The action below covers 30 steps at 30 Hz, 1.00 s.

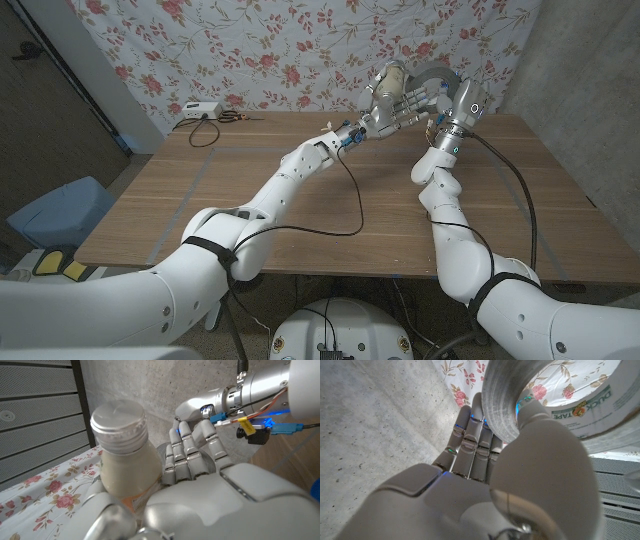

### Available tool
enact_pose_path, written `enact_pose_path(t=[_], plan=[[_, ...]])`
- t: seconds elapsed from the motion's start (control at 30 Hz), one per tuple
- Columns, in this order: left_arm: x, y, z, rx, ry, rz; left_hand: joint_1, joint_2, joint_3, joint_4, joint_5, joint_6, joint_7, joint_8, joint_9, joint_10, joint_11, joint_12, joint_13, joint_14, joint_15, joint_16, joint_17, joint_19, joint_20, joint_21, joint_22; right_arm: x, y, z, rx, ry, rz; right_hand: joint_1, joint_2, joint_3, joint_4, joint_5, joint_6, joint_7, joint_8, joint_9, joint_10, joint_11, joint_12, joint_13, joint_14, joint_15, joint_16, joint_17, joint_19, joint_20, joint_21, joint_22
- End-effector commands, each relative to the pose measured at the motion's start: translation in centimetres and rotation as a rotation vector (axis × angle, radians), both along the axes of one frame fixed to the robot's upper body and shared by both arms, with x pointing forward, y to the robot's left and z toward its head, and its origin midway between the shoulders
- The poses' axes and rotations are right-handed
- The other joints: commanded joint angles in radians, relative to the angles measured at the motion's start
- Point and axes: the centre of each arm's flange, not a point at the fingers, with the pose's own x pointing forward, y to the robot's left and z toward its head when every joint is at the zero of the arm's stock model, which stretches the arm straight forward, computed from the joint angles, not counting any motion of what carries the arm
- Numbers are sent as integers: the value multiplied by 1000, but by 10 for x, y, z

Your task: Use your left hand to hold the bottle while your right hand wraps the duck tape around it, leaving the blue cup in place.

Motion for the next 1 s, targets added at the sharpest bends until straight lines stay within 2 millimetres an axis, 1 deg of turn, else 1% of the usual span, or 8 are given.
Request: enact_pose_path(t=[0.03, 0.23, 0.27, 0.4, 0.53, 0.63, 0.93, 1.0], plan=[[-2, 9, 2, 96, -128, 12, -13, -2, -42, -10, 17, -157, 63, -11, -66, -150, 36, -112, -44, -153, 45, -65, -25, -104, 5, -96, 5, -3, -17, 12, 43, -28, -11, 126, 132, 23, -7, 3, 147, -149, 1, 1, 110, -101, 0, 5, 122, -175, -3, 0, 11, -25, 1, 2], [-1, 21, 2, 116, -191, 123, 13, 21, -72, -22, 25, -326, 45, -10, -138, -317, 72, -212, -90, -326, 104, -156, -69, -216, 5, -211, 4, -7, -24, 16, 67, -46, -21, 126, 130, 26, -8, 3, 147, -148, 0, -1, 114, -97, -2, 3, 122, -175, -6, 2, 14, -24, -1, 1], [-1, 27, 3, 122, -234, 200, 23, 28, -77, -24, 25, -387, 30, -14, -154, -364, 81, -233, -105, -368, 110, -179, -84, -239, 4, -243, 4, -8, -24, 16, 64, -46, -27, 126, 130, 27, -9, 3, 148, -147, 0, -1, 115, -97, -2, 2, 123, -176, -5, 2, 14, -24, -1, 1], [-1, 41, 5, 127, -328, 396, 34, 44, -89, -20, 25, -460, 6, -9, -166, -476, 88, -259, -135, -466, 117, -214, -105, -298, 4, -309, 5, -9, -25, 15, 64, -47, -33, 125, 130, 28, -8, 3, 147, -147, -1, -2, 114, -98, -2, 3, 124, -176, -6, 3, 15, -23, -1, 1], [-2, 52, 6, 134, -395, 554, 38, 59, -94, -16, 26, -504, -23, -11, -169, -525, 81, -259, -154, -523, 115, -223, -113, -340, 4, -348, 7, -11, -24, 15, 62, -49, -37, 125, 129, 29, -9, 3, 148, -148, -1, -3, 117, -95, -2, 2, 124, -176, -7, 5, 17, -23, -2, 1], [-3, 59, 4, 134, -430, 643, 38, 64, -96, -14, 26, -514, -32, -10, -169, -543, 72, -258, -161, -545, 116, -225, -115, -360, 4, -363, 8, -12, -24, 14, 61, -53, -37, 124, 129, 31, -9, 3, 149, -147, -1, -4, 117, -94, -3, 3, 125, -176, -9, 5, 18, -23, -3, 1], [-12, 73, 2, 139, -572, 900, 39, 82, -110, -7, 28, -571, -70, -10, -171, -630, 65, -257, -195, -666, 115, -230, -123, -488, 4, -451, 10, -18, -23, 12, 55, -66, -39, 123, 126, 35, -10, 3, 149, -145, -2, -6, 119, -96, -4, 3, 128, -176, -12, 7, 21, -24, -6, 1], [-15, 75, 2, 136, -607, 957, 40, 85, -112, -7, 29, -583, -80, -11, -171, -648, 62, -257, -201, -689, 115, -231, -125, -489, 4, -458, 11, -20, -22, 11, 48, -69, -39, 122, 126, 36, -10, 3, 149, -145, -2, -6, 120, -94, -4, 3, 129, -176, -13, 7, 22, -24, -7, 1]])
